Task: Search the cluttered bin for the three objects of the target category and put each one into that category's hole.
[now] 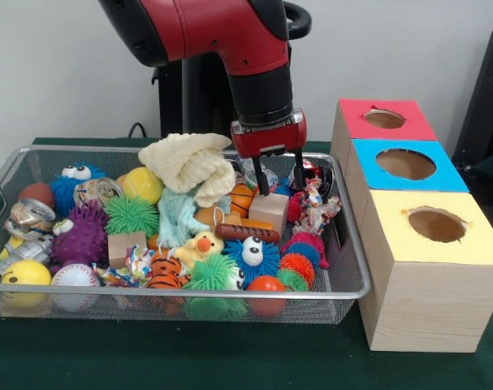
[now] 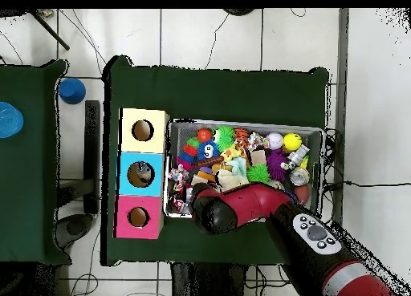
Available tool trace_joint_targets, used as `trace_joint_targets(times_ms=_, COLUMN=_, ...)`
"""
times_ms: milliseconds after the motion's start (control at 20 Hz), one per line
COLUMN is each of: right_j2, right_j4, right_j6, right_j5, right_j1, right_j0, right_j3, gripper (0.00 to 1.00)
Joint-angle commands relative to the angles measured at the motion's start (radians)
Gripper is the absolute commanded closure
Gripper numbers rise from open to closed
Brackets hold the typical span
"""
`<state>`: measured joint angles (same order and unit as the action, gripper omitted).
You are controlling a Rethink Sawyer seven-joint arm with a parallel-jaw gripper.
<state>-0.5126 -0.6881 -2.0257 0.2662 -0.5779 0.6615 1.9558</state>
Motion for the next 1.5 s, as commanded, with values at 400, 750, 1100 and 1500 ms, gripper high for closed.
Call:
trace_joint_targets(times_ms=400, right_j2=0.055, right_j4=0.014, right_j6=-0.028, right_j5=0.042, right_j1=0.012, right_j0=0.032, right_j3=0.007, gripper=0.00)
trace_joint_targets(times_ms=750, right_j2=0.044, right_j4=-0.006, right_j6=0.041, right_j5=0.094, right_j1=-0.003, right_j0=0.064, right_j3=0.016, gripper=0.00)
trace_joint_targets(times_ms=1100, right_j2=0.023, right_j4=-0.005, right_j6=0.072, right_j5=0.143, right_j1=0.010, right_j0=0.054, right_j3=0.036, gripper=0.00)
trace_joint_targets(times_ms=1500, right_j2=0.082, right_j4=-0.014, right_j6=0.001, right_j5=0.116, right_j1=0.006, right_j0=-0.023, right_j3=0.038, gripper=1.00)
